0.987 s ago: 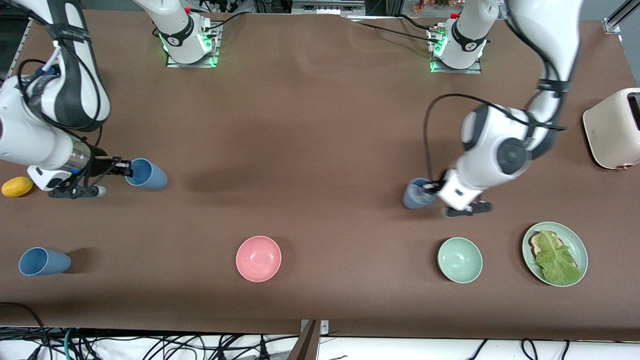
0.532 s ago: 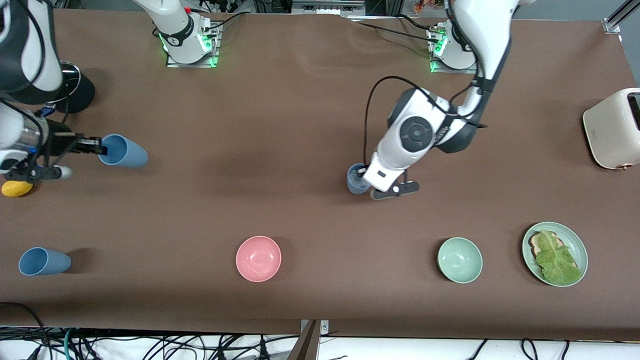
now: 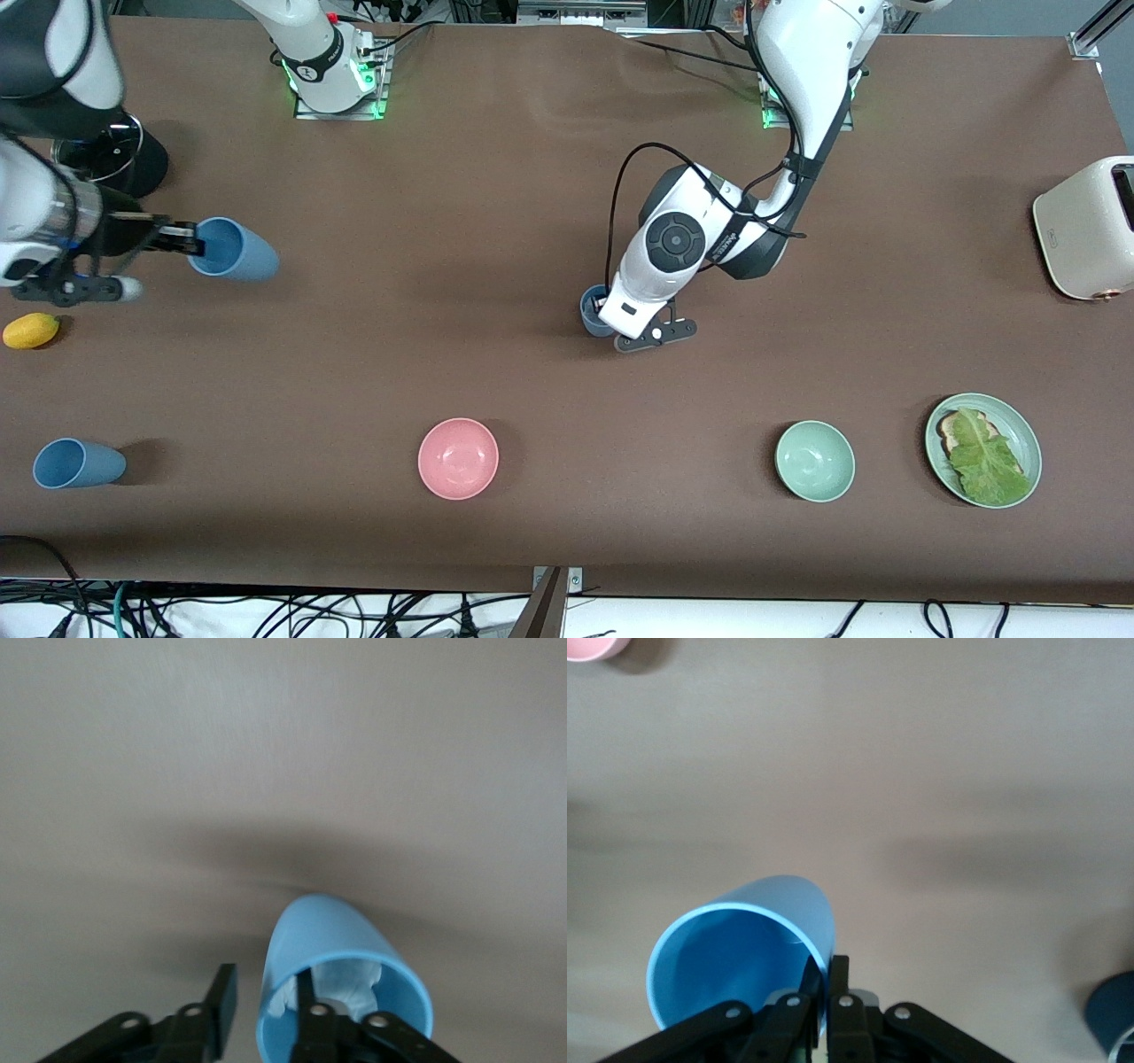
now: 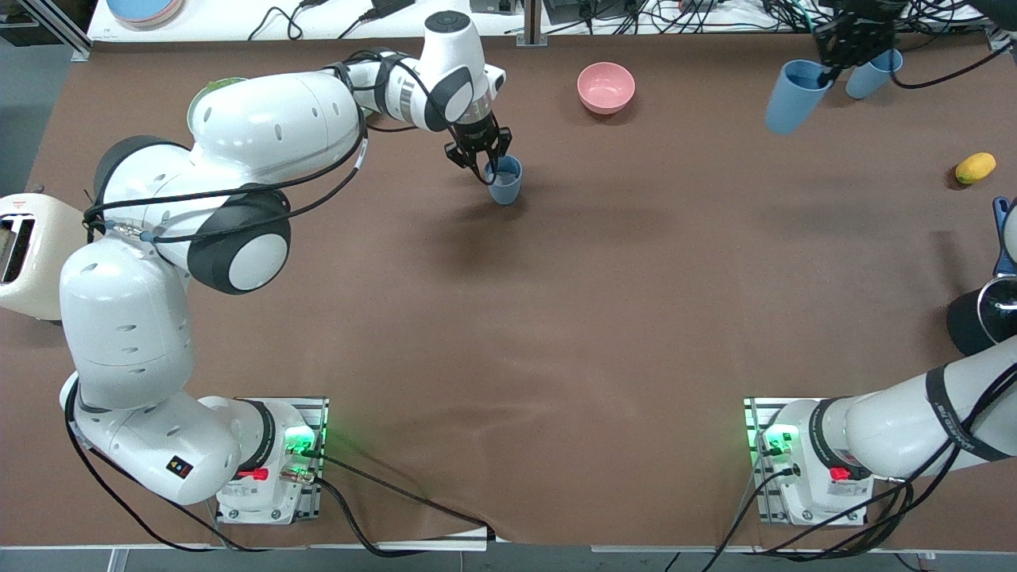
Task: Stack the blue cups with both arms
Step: 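Place the tissue cup mid-table with the left gripper while the right gripper follows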
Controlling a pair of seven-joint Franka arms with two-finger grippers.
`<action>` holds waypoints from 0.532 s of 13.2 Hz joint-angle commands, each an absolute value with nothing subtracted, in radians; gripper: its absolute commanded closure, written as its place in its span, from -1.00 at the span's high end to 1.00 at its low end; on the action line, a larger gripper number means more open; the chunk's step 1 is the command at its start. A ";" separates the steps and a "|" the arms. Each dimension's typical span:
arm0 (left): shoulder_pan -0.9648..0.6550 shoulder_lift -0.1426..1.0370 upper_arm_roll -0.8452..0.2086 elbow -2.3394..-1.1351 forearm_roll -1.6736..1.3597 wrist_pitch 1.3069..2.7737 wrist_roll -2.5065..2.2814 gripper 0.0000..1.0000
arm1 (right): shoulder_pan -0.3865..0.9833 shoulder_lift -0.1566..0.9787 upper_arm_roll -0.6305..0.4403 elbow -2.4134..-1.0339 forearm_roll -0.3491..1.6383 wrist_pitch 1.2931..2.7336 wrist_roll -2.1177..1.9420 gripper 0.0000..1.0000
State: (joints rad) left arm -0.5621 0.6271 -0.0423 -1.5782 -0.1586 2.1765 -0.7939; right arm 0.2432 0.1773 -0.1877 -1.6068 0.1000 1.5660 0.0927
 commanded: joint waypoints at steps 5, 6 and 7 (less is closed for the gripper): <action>-0.378 0.606 -0.023 -1.388 -0.129 1.909 -0.666 1.00 | 0.457 0.290 -0.180 -1.527 0.101 1.667 0.476 -1.00; -0.344 0.604 -0.025 -1.385 -0.129 1.895 -0.634 1.00 | 0.484 0.316 -0.178 -1.491 0.101 1.667 0.538 -1.00; -0.313 0.597 -0.025 -1.385 -0.127 1.879 -0.596 1.00 | 0.524 0.340 -0.178 -1.459 0.103 1.667 0.611 -1.00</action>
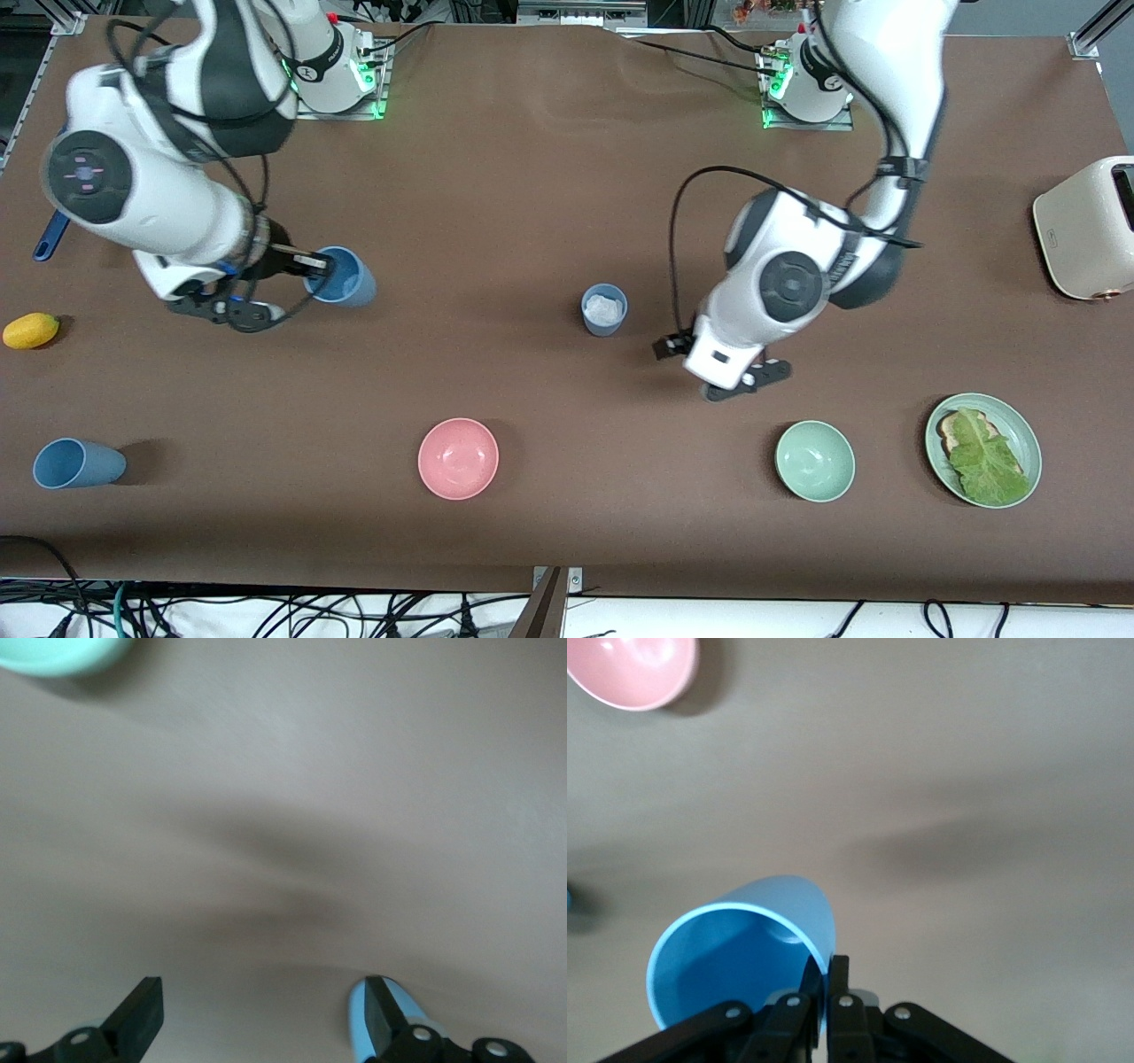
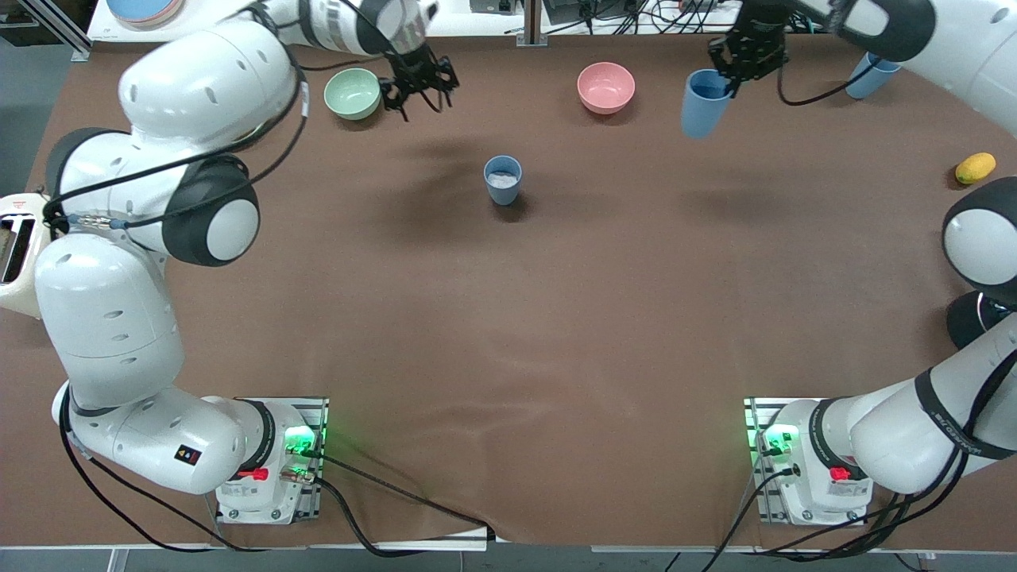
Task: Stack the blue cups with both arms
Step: 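Release the tissue cup and withdraw the left gripper while the right gripper approaches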
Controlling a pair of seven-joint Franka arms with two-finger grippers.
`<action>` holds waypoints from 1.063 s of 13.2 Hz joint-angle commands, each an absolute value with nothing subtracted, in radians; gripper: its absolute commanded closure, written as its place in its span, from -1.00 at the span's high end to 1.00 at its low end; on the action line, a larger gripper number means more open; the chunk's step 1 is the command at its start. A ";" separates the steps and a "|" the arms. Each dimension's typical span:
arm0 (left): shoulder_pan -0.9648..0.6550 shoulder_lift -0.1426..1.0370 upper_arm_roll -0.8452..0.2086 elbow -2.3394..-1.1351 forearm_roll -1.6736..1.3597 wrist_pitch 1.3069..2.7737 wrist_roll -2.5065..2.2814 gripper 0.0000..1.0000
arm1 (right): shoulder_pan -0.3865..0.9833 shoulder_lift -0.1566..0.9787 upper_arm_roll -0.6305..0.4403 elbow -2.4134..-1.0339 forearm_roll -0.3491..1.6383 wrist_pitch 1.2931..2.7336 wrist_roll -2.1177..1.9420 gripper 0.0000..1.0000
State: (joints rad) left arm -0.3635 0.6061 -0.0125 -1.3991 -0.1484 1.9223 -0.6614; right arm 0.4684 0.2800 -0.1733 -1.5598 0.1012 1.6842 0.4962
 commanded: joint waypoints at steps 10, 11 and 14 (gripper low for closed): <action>0.024 0.516 -0.021 -1.385 -0.042 1.686 -0.091 1.00 | 0.744 0.495 -0.101 -1.281 0.164 1.767 1.176 -1.00; 0.040 0.502 -0.021 -1.385 -0.014 1.672 -0.051 1.00 | 0.752 0.535 -0.098 -1.220 0.164 1.766 1.208 -1.00; 0.055 0.454 -0.014 -1.385 0.031 1.649 -0.047 1.00 | 0.781 0.630 -0.101 -1.112 0.160 1.776 1.282 -1.00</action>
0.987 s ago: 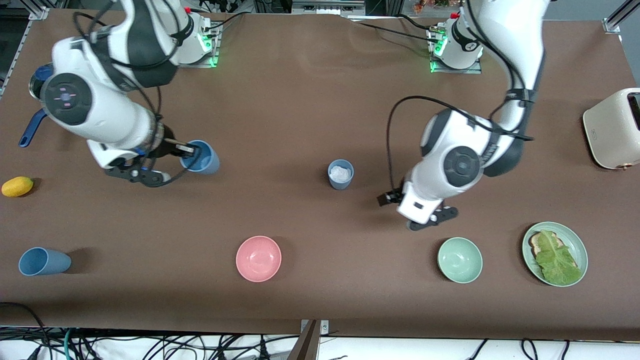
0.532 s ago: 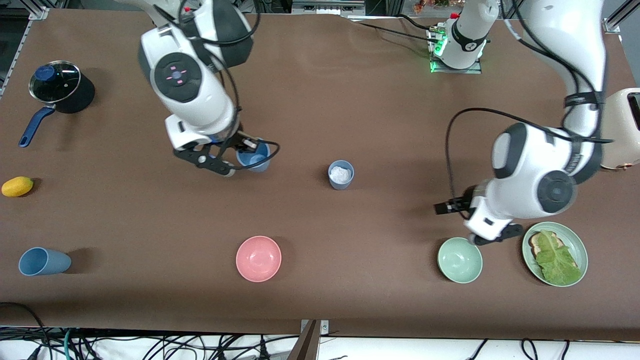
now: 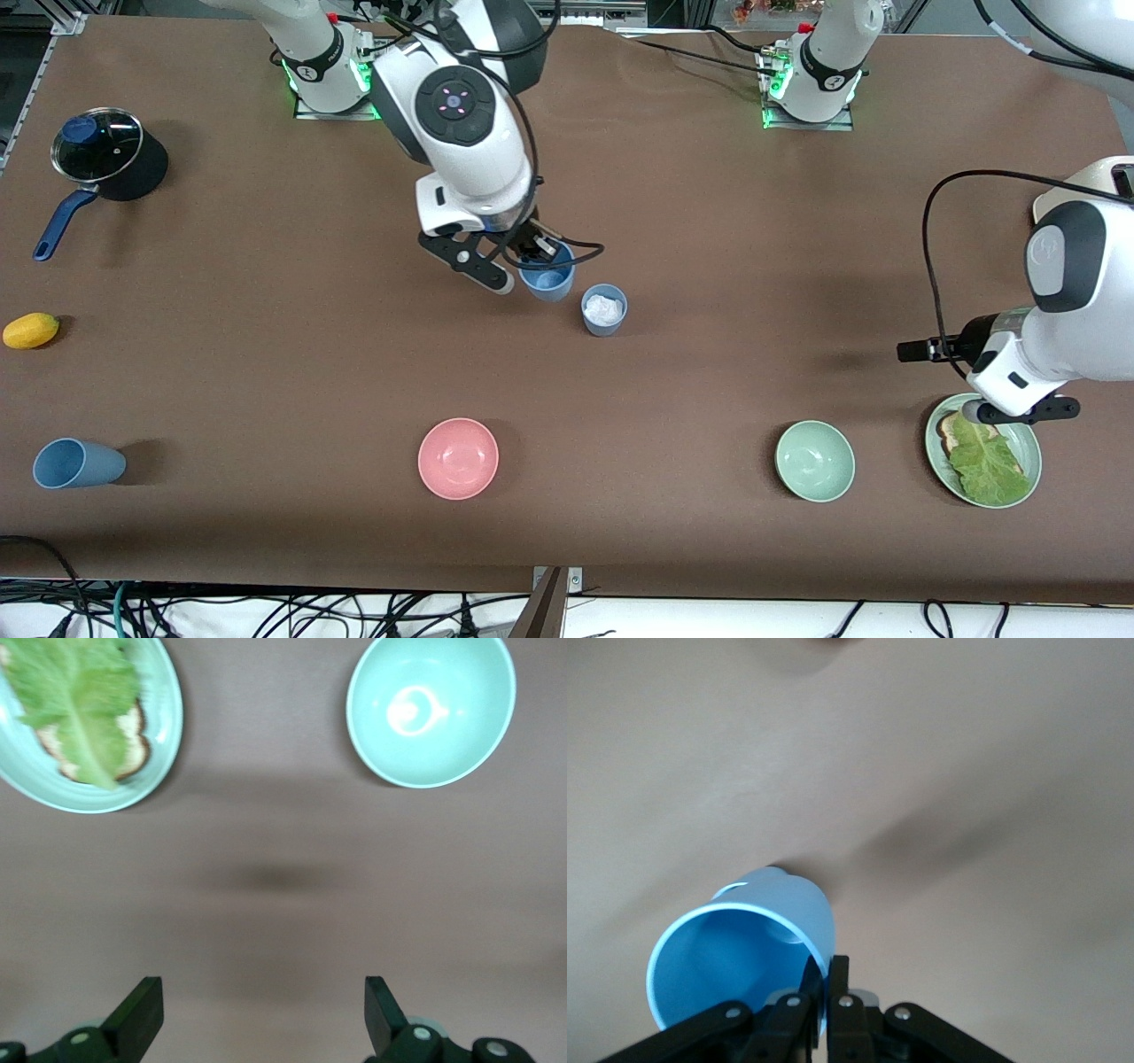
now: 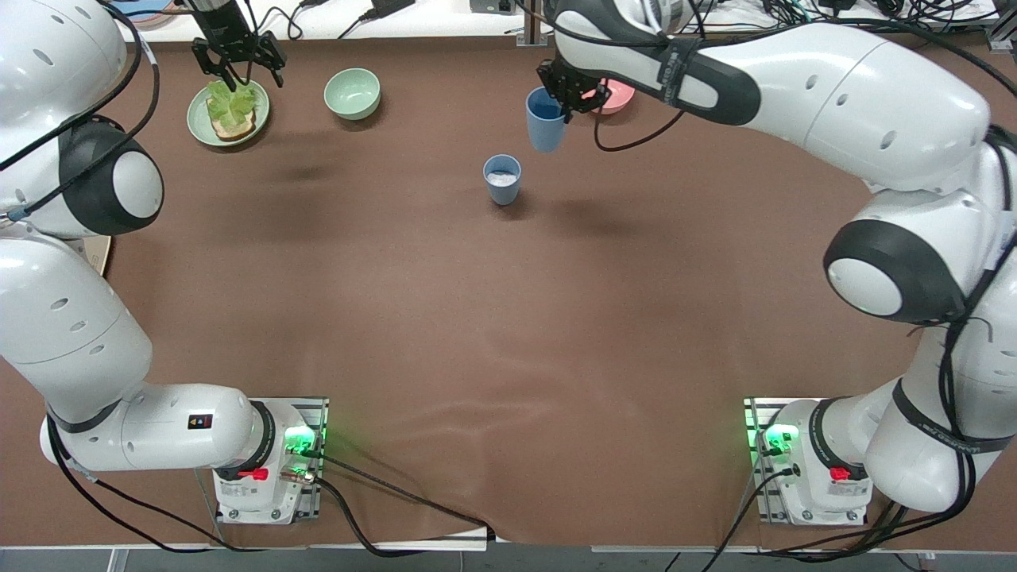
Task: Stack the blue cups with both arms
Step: 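Lower the held blue cup into the tissue cup with the right gripper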
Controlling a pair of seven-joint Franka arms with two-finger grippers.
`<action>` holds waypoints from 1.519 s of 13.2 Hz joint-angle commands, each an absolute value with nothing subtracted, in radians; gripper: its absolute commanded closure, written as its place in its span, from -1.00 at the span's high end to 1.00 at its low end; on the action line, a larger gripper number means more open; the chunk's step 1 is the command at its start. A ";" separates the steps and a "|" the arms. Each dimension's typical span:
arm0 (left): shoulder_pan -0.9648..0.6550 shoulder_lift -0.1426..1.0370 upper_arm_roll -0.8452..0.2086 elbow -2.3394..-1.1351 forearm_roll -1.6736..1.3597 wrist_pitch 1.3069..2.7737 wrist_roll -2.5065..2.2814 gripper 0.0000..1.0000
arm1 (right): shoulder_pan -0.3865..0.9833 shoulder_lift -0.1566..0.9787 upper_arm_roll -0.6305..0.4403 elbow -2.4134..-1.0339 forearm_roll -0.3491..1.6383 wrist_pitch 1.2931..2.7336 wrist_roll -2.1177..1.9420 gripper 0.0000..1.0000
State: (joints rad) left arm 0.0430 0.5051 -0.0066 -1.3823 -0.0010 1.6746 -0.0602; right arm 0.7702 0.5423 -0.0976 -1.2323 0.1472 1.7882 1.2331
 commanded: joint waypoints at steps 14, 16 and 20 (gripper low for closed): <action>0.018 0.015 -0.018 -1.730 0.032 1.763 -0.060 1.00 | 0.861 0.745 -0.104 -1.112 0.100 1.922 1.417 -1.00; 0.015 0.021 -0.015 -1.729 0.020 1.766 -0.058 1.00 | 0.861 0.749 -0.104 -1.120 0.101 1.927 1.419 -1.00; 0.026 0.052 -0.017 -1.711 -0.009 1.761 -0.046 1.00 | 0.861 0.765 -0.103 -1.124 0.103 1.930 1.419 -1.00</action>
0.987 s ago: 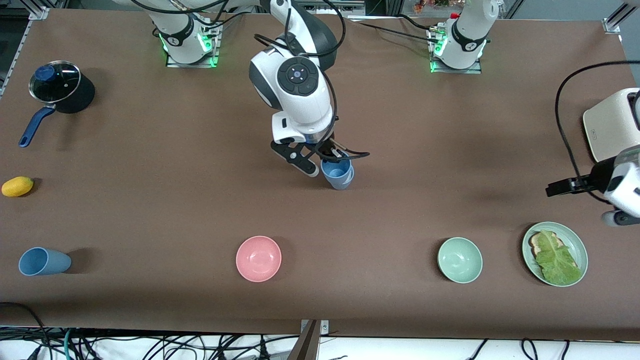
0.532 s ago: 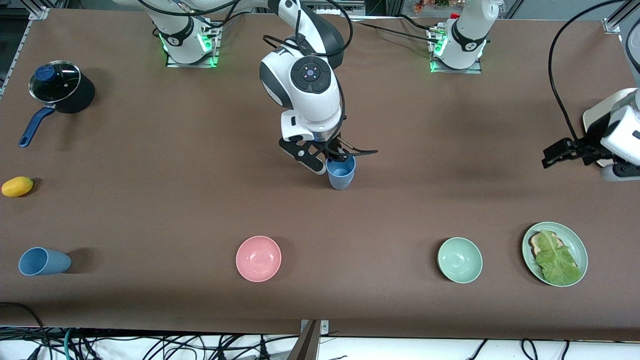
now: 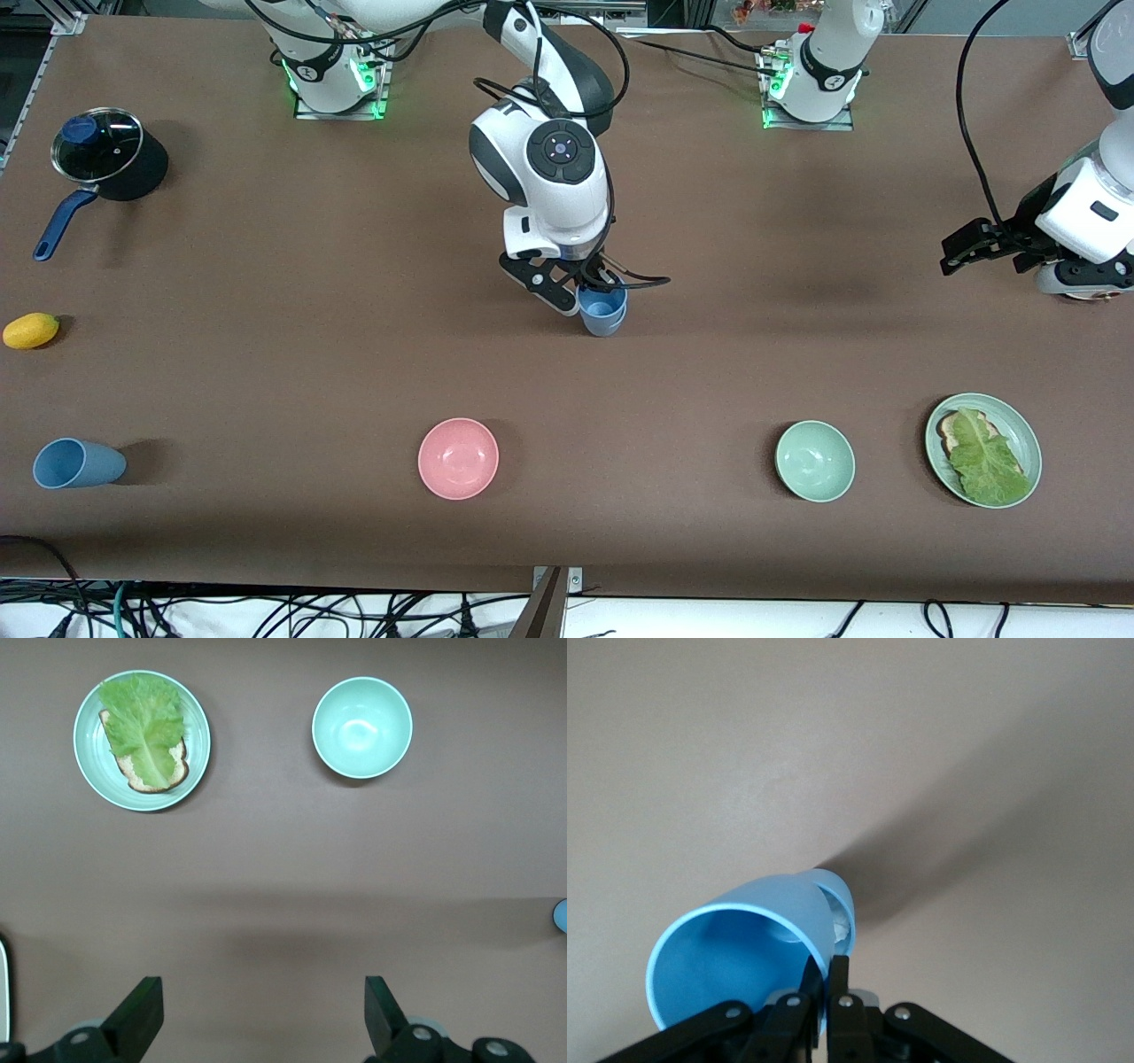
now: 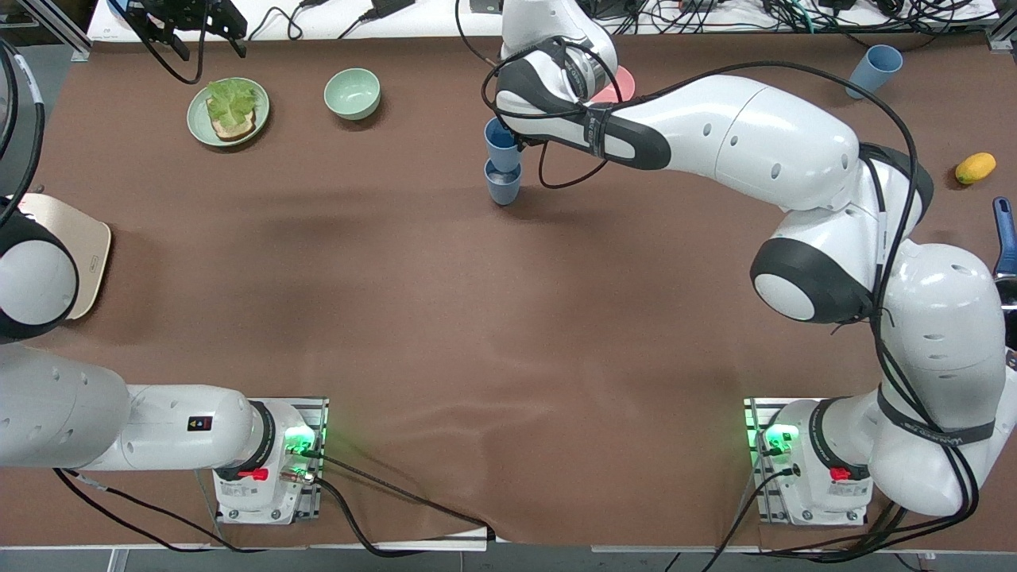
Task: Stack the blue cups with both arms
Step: 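Lower the held blue cup into the tissue cup with the right gripper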
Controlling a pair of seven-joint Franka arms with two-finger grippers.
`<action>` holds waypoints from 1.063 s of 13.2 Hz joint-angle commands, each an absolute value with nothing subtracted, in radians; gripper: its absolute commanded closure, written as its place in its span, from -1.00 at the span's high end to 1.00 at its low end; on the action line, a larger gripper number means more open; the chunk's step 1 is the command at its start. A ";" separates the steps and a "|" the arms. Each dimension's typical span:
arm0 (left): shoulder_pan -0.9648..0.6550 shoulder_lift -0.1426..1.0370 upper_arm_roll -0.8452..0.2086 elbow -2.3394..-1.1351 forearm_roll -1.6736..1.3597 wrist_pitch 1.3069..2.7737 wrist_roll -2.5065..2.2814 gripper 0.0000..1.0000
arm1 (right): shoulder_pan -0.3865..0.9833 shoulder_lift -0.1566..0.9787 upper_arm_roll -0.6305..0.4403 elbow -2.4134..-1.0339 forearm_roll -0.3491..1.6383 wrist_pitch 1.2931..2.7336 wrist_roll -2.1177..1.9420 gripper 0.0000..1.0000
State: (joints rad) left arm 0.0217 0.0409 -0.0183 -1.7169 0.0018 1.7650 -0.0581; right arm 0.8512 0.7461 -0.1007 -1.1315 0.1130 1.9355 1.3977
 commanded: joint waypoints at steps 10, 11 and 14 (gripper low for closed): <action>0.029 0.072 -0.018 -1.672 -0.009 1.763 -0.046 1.00 | 0.876 0.761 -0.101 -1.123 0.107 1.887 1.494 -1.00; 0.029 0.074 -0.018 -1.672 -0.009 1.763 -0.046 1.00 | 0.876 0.762 -0.101 -1.124 0.104 1.888 1.493 -1.00; 0.029 0.075 -0.018 -1.672 -0.009 1.763 -0.046 1.00 | 0.870 0.764 -0.104 -1.124 0.103 1.891 1.480 -0.21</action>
